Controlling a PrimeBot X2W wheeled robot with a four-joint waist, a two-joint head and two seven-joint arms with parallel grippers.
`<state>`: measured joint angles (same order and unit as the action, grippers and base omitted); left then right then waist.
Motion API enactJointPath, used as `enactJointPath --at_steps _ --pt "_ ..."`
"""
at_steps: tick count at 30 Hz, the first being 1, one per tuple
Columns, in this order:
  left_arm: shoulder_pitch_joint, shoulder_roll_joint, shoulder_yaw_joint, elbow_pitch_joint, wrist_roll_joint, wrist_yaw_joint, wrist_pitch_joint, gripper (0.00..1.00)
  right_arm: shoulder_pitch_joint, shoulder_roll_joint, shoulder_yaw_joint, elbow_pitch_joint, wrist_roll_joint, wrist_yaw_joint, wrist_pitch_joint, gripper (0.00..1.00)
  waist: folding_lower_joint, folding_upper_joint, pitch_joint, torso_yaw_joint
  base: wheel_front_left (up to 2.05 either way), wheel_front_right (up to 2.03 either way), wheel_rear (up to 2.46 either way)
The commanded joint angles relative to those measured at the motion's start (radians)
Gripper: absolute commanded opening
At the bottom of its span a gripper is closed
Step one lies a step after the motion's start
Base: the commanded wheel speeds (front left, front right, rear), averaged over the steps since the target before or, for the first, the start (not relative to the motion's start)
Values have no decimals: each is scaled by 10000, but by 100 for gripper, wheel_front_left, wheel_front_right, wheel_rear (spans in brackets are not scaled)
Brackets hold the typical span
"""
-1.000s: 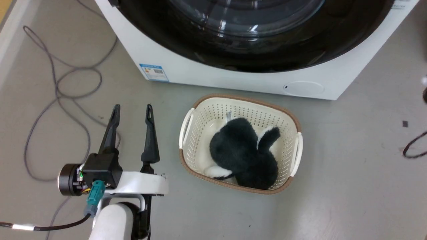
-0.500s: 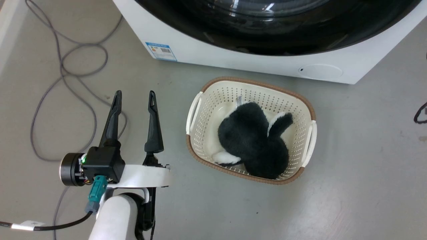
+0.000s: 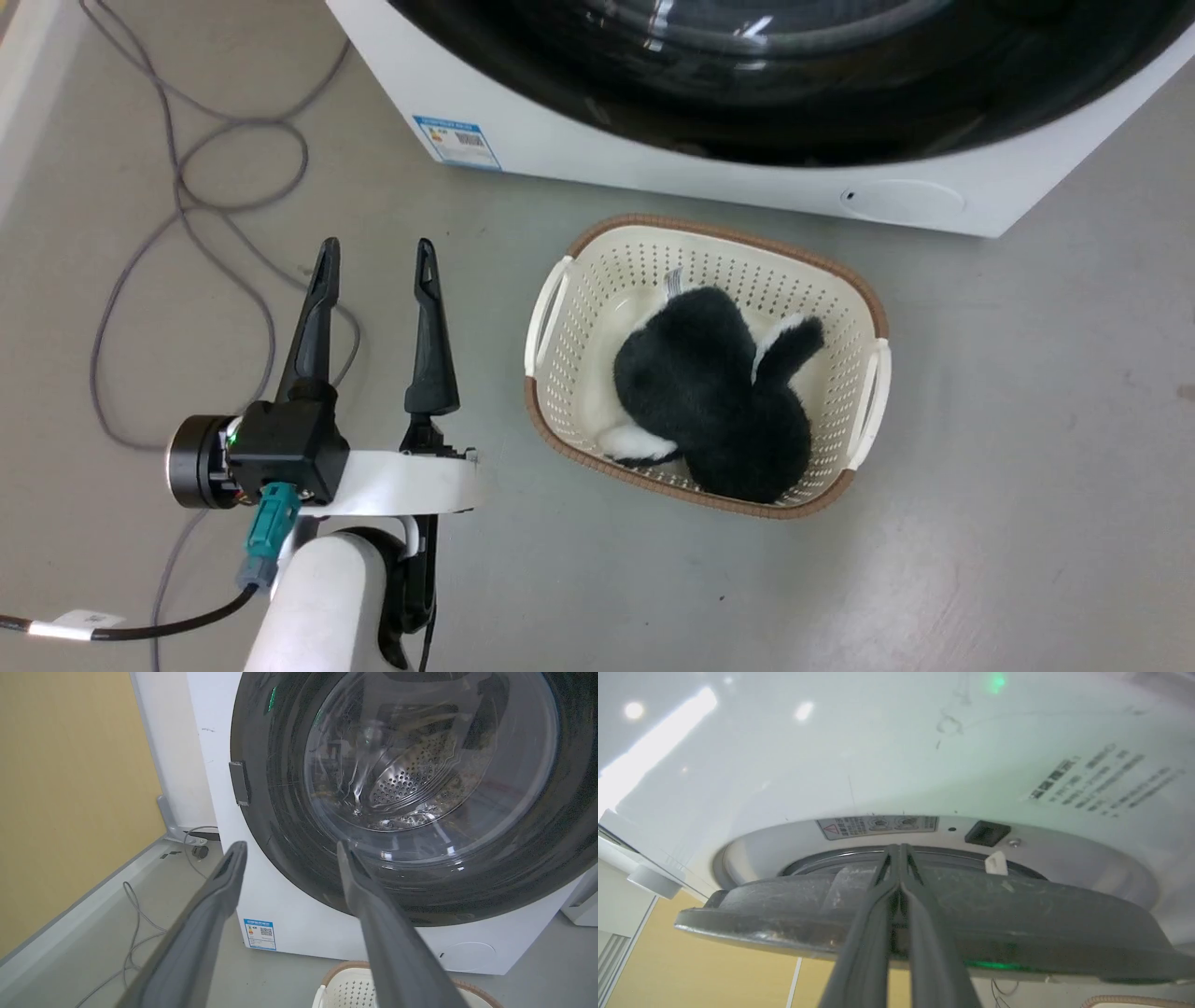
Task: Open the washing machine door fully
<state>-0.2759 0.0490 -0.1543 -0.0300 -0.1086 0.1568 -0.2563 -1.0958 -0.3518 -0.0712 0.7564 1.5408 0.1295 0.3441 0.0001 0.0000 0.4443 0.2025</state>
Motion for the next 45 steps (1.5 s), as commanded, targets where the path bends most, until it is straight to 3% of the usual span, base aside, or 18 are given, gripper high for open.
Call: enactJointPath --at_steps 1,16,29,45 --pt "-23 12 11 27 18 48 -55 100 296 260 255 -161 67 12 339 0 -1 0 -98 -51 0 0 0" --pt "266 12 169 207 238 -132 -55 100 1953 394 1049 -1065 10 12 1647 0 -1 0 -856 -420 0 0 0" --pt "927 12 374 338 410 -237 -55 100 4407 959 1821 -3101 408 12 2981 0 -1 0 -1808 -762 0 0 0" --pt "1414 12 378 436 494 -324 -55 100 6812 1910 2741 -4657 675 12 3790 0 -1 0 -2598 -731 0 0 0"
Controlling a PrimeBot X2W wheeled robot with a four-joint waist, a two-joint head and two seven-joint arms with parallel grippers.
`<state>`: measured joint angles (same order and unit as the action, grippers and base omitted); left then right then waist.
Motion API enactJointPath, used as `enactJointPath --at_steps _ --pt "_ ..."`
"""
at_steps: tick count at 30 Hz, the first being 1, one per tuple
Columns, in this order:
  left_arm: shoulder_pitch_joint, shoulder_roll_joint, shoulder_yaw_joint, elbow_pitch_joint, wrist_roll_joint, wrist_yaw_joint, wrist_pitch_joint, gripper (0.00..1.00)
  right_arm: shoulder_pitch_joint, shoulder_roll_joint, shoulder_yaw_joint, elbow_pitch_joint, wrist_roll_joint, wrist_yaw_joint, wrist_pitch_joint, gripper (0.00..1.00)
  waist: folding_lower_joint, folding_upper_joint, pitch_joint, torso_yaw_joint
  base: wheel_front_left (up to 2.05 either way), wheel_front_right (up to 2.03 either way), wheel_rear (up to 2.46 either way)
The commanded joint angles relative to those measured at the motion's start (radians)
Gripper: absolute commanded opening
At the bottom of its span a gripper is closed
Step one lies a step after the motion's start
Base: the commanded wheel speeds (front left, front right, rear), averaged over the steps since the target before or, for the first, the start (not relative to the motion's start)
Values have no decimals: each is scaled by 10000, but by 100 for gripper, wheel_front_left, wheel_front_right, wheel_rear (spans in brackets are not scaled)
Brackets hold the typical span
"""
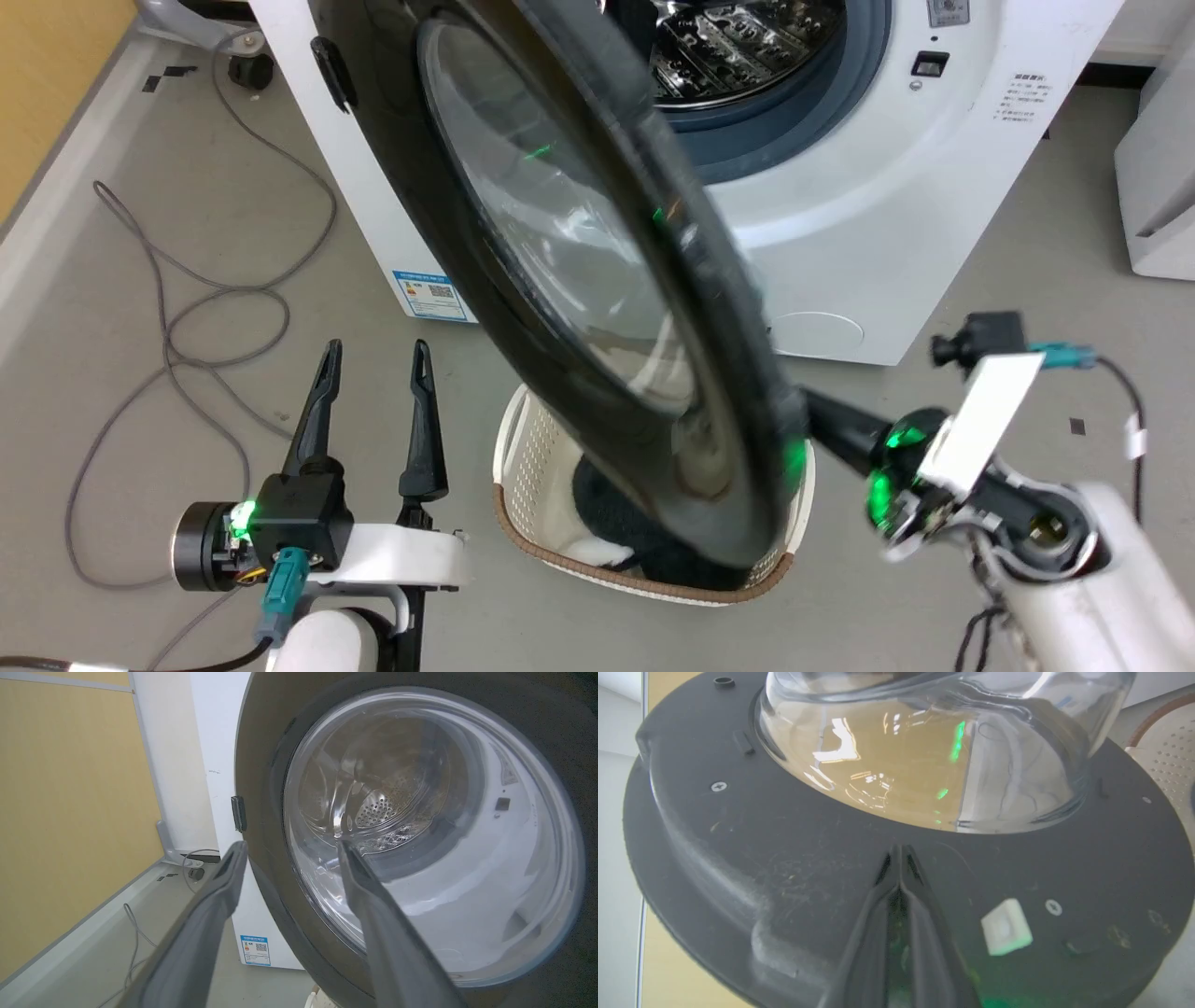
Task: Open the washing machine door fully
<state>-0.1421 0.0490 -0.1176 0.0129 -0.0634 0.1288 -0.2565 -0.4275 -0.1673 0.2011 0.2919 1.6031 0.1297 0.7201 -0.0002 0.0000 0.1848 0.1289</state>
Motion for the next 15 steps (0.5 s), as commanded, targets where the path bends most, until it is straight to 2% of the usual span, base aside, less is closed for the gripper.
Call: enactJointPath --at_steps 1,15 --pt "89 12 22 8 48 -46 -53 100 241 147 97 -162 58 10 76 0 2 0 -22 10 0 0 0" --pt "232 12 8 81 15 -9 -53 100 1503 874 1431 -1542 29 10 635 0 2 0 -265 193 0 0 0"
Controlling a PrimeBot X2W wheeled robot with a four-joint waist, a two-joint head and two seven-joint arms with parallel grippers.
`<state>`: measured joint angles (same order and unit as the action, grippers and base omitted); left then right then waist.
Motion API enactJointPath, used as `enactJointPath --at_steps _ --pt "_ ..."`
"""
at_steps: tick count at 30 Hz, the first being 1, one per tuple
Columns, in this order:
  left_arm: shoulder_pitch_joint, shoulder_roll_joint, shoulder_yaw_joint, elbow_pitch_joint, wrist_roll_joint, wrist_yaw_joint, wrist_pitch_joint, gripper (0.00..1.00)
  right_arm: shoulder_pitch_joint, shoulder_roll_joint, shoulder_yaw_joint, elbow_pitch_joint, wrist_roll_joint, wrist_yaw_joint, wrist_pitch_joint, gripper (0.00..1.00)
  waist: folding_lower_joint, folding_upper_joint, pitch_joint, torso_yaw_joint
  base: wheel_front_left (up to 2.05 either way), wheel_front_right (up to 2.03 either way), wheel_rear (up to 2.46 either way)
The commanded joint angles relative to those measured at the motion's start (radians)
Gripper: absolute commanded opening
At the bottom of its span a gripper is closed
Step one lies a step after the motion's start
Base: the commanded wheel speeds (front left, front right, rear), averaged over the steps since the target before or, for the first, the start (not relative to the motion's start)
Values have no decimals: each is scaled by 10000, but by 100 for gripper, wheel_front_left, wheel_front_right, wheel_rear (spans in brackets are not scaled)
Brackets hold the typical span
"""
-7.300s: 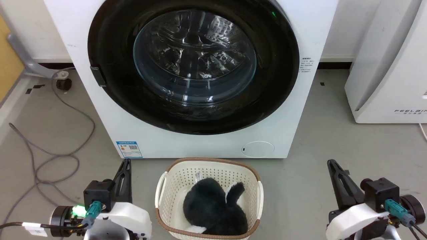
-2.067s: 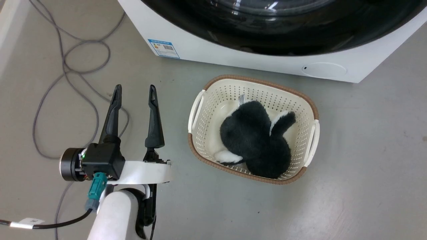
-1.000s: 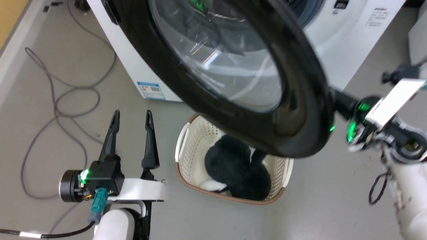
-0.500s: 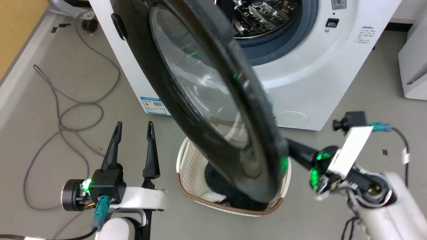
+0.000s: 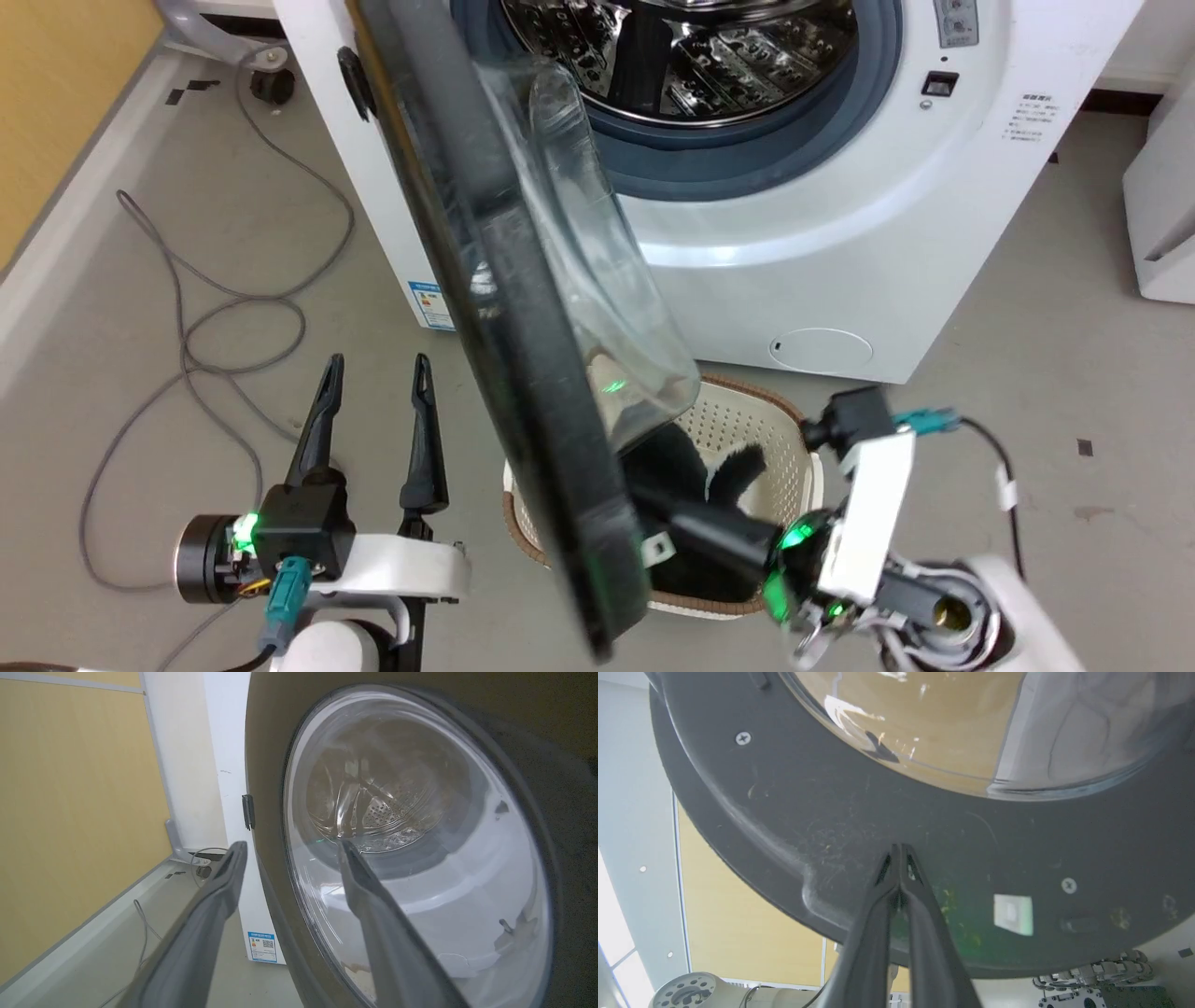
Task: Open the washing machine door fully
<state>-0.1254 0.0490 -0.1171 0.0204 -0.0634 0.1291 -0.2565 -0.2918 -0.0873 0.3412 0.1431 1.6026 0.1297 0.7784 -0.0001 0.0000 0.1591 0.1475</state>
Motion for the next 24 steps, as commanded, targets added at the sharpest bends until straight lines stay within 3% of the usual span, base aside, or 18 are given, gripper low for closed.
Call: enactJointPath --at_steps 1,8,14,19,24 --pt "79 12 7 10 15 -10 -53 100 216 106 105 -92 34 10 45 0 1 0 -25 19 0 0 0" --pt "188 12 100 46 45 -51 -53 100 494 203 236 -248 -37 10 -164 0 1 0 -189 68 0 0 0" --pt "476 12 228 98 88 -84 -53 100 840 212 -311 -662 -219 10 -970 0 1 0 -591 -32 0 0 0" --pt "769 12 358 147 142 -142 -53 100 1026 184 -1062 -1139 -968 10 -2566 0 1 0 -975 -211 0 0 0" --pt "1011 12 537 162 183 -188 -53 100 1095 -191 -1350 -1651 -2944 10 -5381 0 1 0 -1291 -399 0 0 0"
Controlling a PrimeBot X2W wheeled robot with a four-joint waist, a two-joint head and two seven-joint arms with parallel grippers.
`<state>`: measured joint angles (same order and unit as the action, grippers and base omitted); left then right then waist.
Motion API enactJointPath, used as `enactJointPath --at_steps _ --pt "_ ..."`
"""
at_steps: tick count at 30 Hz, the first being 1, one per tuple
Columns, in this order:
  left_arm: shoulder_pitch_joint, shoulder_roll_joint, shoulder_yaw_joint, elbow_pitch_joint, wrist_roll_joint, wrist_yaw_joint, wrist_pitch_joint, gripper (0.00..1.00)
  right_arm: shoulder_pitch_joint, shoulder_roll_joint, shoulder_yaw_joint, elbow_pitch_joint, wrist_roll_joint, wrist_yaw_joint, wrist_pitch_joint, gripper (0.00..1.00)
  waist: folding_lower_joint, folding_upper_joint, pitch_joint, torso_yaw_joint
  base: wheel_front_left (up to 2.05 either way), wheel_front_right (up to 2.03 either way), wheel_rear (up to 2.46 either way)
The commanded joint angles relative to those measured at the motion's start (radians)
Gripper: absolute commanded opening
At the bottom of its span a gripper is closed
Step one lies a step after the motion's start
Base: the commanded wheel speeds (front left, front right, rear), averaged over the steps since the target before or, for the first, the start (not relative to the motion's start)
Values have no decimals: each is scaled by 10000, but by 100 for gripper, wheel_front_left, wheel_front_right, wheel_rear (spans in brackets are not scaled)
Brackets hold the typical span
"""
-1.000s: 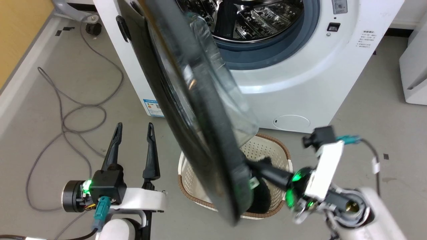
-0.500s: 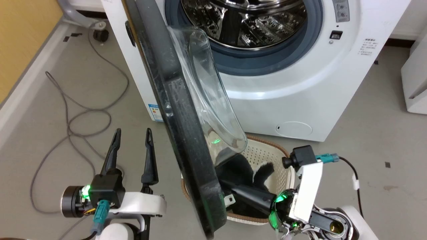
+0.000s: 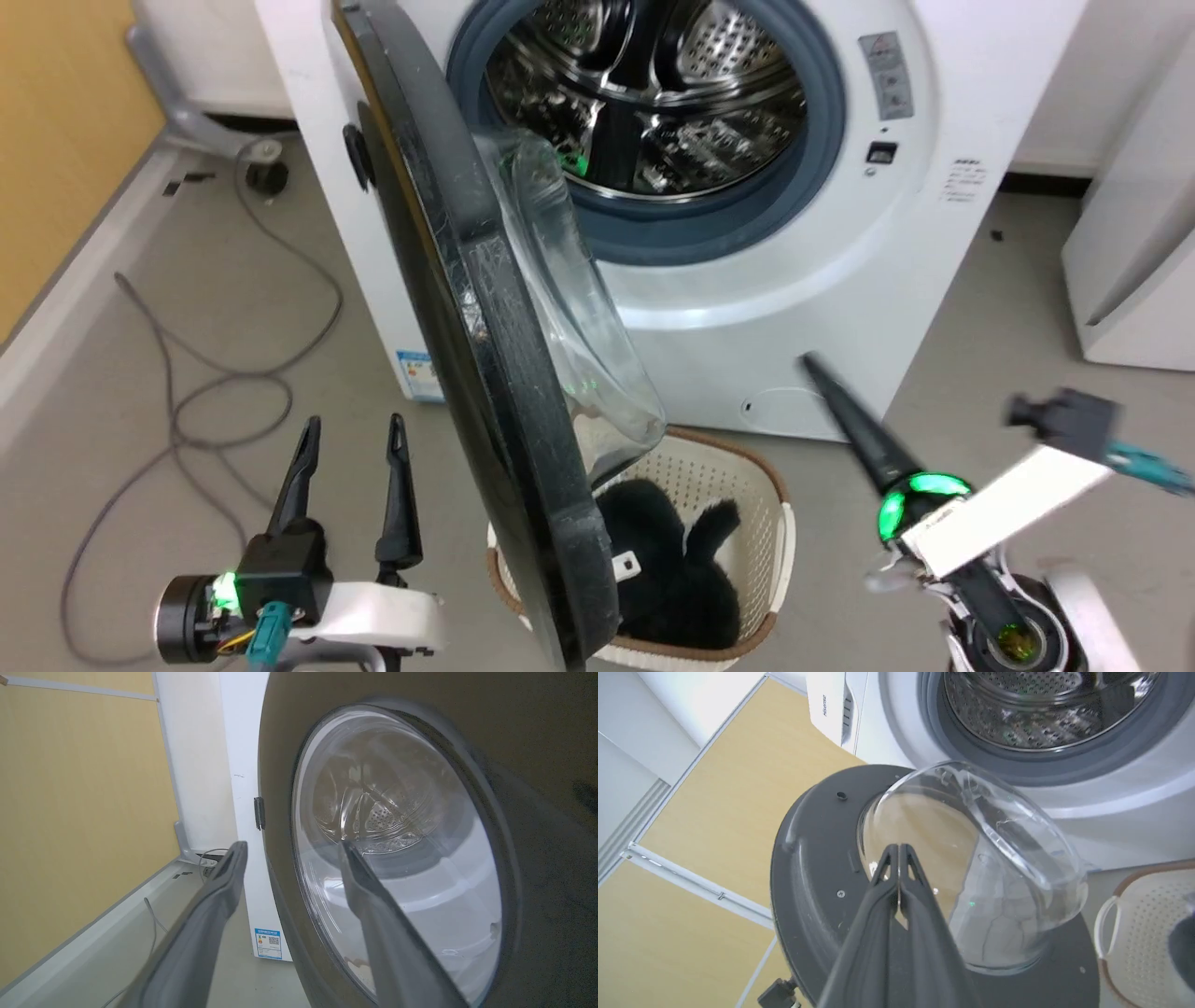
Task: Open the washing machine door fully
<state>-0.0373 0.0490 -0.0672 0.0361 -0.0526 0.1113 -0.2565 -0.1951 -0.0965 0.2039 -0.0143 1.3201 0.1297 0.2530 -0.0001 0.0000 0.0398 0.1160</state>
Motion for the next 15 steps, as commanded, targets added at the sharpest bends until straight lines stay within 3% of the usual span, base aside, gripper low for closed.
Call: enactJointPath --at_steps 1,8,11,15 --pt "181 12 65 1 81 -15 -53 100 148 -265 112 -145 -599 10 -777 0 1 0 -154 -113 0 0 0" --pt "397 12 262 -17 82 -29 -53 100 256 -1480 836 398 -3519 10 -4679 0 1 0 -362 -330 0 0 0" --pt "472 12 306 -34 71 -11 -53 100 322 -1546 340 816 -5113 10 -5113 0 1 0 -436 -406 0 0 0" --pt "550 12 319 -51 62 18 -53 100 683 -832 -1315 527 -7851 10 -5142 0 1 0 -505 -465 0 0 0"
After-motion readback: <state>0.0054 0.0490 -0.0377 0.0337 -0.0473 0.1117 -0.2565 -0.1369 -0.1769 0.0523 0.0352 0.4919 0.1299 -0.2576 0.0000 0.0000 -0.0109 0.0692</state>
